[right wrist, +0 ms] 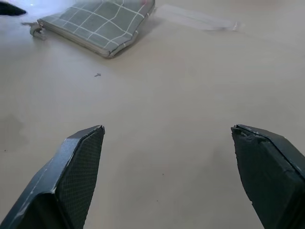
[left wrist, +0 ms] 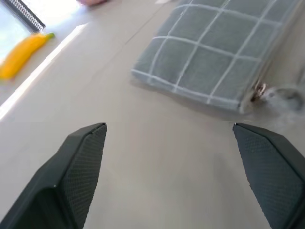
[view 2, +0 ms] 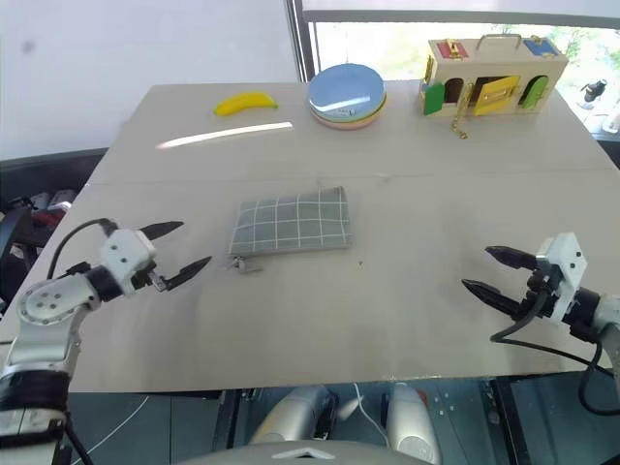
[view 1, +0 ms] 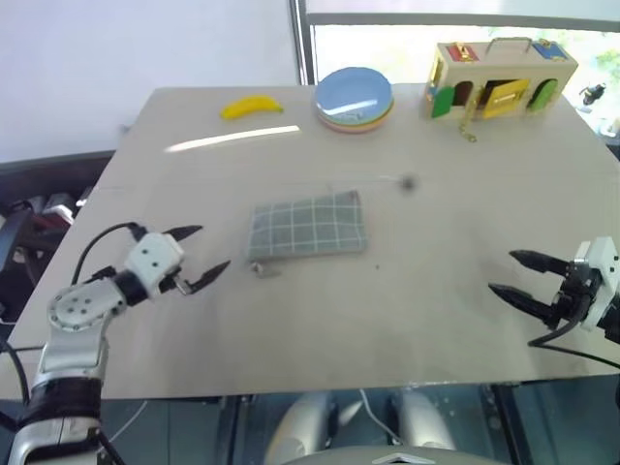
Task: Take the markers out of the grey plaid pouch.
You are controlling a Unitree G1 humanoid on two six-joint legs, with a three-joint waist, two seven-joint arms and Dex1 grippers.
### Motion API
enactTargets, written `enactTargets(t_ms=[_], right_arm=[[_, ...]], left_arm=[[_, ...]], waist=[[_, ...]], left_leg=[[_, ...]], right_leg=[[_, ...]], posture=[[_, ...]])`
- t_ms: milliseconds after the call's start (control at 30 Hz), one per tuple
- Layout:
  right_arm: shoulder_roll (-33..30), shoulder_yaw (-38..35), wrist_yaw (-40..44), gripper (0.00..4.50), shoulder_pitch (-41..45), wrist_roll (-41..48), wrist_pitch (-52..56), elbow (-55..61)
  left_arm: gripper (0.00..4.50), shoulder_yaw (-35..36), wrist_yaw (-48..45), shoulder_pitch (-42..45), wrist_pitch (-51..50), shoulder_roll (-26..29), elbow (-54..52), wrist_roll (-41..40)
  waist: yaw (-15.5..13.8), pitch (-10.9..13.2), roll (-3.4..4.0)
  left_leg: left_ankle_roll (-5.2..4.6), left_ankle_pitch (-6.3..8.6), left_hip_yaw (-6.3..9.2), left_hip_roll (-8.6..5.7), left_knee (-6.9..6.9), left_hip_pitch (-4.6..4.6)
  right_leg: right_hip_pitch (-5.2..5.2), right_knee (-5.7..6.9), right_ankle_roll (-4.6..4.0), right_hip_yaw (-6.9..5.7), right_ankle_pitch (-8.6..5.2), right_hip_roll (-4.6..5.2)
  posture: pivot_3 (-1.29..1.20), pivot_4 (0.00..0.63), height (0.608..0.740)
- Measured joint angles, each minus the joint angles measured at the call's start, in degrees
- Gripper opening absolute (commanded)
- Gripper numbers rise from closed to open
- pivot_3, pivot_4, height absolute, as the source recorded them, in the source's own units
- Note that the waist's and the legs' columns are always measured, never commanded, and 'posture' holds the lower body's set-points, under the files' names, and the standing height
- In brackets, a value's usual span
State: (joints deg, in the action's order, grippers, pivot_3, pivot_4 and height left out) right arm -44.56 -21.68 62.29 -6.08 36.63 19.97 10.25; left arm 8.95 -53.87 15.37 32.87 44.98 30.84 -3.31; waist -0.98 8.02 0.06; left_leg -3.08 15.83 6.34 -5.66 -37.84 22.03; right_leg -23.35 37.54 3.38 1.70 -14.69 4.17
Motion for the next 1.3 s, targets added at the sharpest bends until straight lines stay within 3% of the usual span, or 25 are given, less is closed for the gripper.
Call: enactTargets(t_ms=[200,467,500,533,567,600,700,867,1067,1300], right_arm=[[-0.07,-1.01,0.65,4.36,-0.94,4.35,3.60,3.56],[-0.05,-1.19,-0.19,4.36,-0.79,4.27,3.60,3.57],[-0.05,-1.20,-0.30,4.36,-0.77,4.27,3.55,3.57],[-0.05,-1.20,-0.31,4.36,-0.76,4.27,3.55,3.57],[-0.05,-1.20,-0.33,4.36,-0.63,4.27,3.53,3.62],[-0.05,-1.20,-0.36,4.36,-0.61,4.26,3.50,3.69],[-0.03,-1.20,-0.37,4.36,-0.59,3.96,3.15,3.68],[0.52,-0.73,-1.87,4.36,0.89,3.51,3.18,3.77],[4.40,7.40,-8.27,4.36,6.03,1.23,5.83,6.88],[13.87,16.42,-20.57,4.36,14.85,1.00,13.50,11.11]], left_arm=[[4.42,-10.67,12.77,13.47,28.85,2.35,15.83,21.64],[4.42,-19.21,35.35,21.42,39.97,1.30,21.92,41.15],[3.90,-20.42,37.87,22.08,40.46,0.28,22.00,42.63],[3.90,-20.49,38.03,22.12,40.50,0.21,22.00,42.67],[3.19,-21.21,39.13,22.36,40.96,-0.62,22.00,43.47],[3.12,-21.82,40.35,22.38,41.26,-1.03,22.00,44.09],[2.05,-22.65,41.66,22.64,40.00,-2.91,22.47,43.46],[0.08,-22.22,38.92,21.38,34.48,-4.70,21.20,32.97],[0.03,-21.88,30.35,14.83,21.79,-9.69,4.58,16.81],[0.03,-22.27,25.42,10.68,9.53,-13.48,-11.05,11.46]], waist=[[0.11,-0.01,-0.10],[-0.12,-0.03,-0.08],[-0.19,-0.03,-0.08],[-0.19,-0.03,-0.08],[-0.14,-0.03,-0.09],[0.04,-0.01,-0.13],[0.18,0.01,-0.16],[0.33,0.04,-0.21],[0.31,0.04,-0.20],[0.48,0.03,-0.21]], left_leg=[[-0.01,0.00,-0.01,-0.03,0.10,0.03],[-0.05,0.00,-0.04,-0.06,0.06,-0.03],[-0.04,-0.01,-0.04,-0.07,0.04,-0.03],[-0.04,-0.01,-0.04,-0.07,0.03,-0.02],[-0.04,-0.01,-0.04,-0.07,0.02,0.00],[-0.04,-0.01,-0.05,-0.07,0.02,0.01],[-0.03,-0.02,-0.11,-0.06,0.01,0.07],[-0.02,-0.02,-0.14,-0.05,-0.04,0.08],[-0.02,-0.02,-0.08,-0.03,-0.31,0.36],[0.00,-0.04,0.02,-0.03,-0.46,0.49]], right_leg=[[0.00,-0.08,0.02,0.04,0.01,0.01],[-0.01,0.12,0.03,0.00,0.00,0.00],[-0.01,0.12,0.04,-0.04,0.01,0.01],[-0.01,0.12,0.04,-0.05,0.01,0.01],[-0.01,0.13,0.04,-0.08,0.01,0.00],[-0.02,0.15,0.04,-0.09,0.01,-0.01],[-0.15,0.25,0.04,-0.10,0.01,-0.03],[-0.20,0.31,0.04,-0.08,0.01,-0.03],[-0.35,0.37,0.03,0.06,0.01,-0.03],[-0.41,0.39,0.03,-0.02,0.01,-0.07]], posture=[[0.00,0.150,0.740],[0.00,0.150,0.740],[0.00,0.150,0.740],[0.00,0.150,0.740],[0.00,0.150,0.740],[0.00,0.150,0.740],[0.00,0.150,0.740],[0.00,0.150,0.740],[0.00,0.150,0.740],[0.00,0.150,0.740]])
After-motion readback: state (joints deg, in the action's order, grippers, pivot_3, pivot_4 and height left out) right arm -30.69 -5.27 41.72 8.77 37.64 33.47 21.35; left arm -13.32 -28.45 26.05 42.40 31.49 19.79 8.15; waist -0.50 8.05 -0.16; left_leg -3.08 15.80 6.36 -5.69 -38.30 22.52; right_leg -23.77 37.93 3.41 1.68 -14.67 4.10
